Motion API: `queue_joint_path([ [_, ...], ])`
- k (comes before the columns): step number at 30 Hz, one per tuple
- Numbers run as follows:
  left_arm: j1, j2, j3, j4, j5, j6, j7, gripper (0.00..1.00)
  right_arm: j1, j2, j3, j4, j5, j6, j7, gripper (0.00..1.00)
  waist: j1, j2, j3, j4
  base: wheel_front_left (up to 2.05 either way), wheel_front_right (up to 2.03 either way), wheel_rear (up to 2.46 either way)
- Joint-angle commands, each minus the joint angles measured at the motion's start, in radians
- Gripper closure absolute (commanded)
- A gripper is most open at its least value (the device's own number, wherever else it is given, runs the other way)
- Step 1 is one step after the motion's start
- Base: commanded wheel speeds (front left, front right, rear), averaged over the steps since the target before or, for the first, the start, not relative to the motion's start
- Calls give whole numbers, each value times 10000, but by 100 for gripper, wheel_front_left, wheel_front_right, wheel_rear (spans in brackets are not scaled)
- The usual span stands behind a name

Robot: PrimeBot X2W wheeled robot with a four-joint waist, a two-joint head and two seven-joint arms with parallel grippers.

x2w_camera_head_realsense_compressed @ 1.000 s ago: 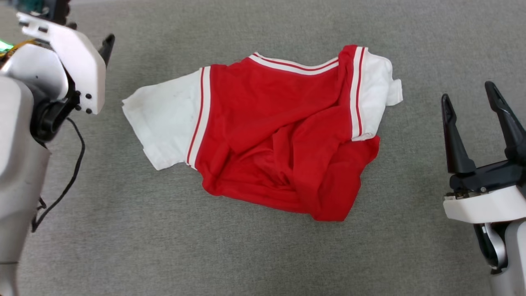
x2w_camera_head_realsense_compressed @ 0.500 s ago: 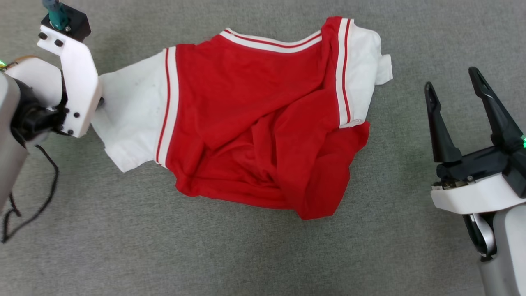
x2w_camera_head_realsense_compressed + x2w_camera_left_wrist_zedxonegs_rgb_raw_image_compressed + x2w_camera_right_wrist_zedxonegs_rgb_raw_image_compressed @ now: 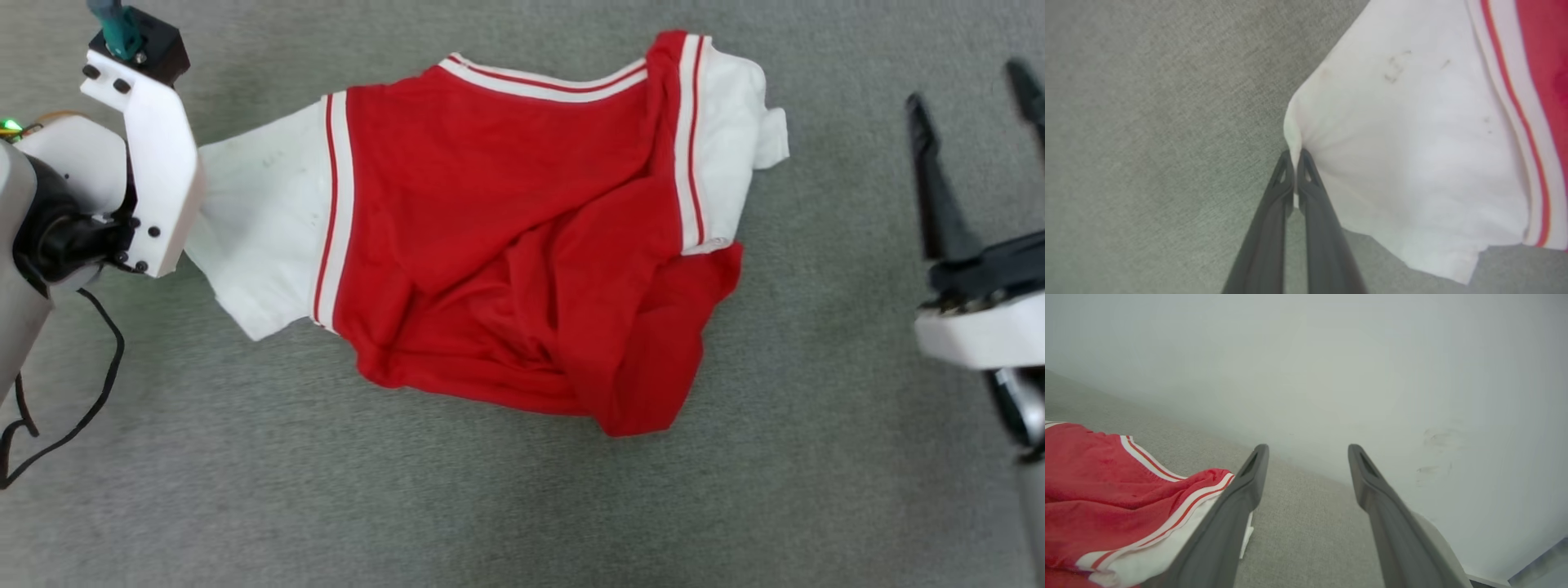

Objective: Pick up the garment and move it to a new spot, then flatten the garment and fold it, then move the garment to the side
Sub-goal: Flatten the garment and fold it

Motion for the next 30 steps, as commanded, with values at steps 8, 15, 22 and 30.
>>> queue_joint_path([
  [8,119,508,-453,-836,-417,7,-828,100,-1750,-2185,779,-503,479,-14,1911,0,0,0,-695,852,0,0,0],
  [15,103,576,-717,-1482,-466,6,-1259,100,-3378,-4733,3657,-261,3170,-14,6487,0,0,0,-521,1333,0,0,0],
  [22,-213,296,-923,-1632,-383,6,-1506,100,-5033,-5896,5769,27,6129,-14,10305,0,0,0,-145,1658,0,0,0],
  [30,-781,-115,-1263,-1733,-301,6,-1843,100,-6267,-5121,5884,2174,7884,-11,12028,0,0,0,434,2132,0,0,0],
])
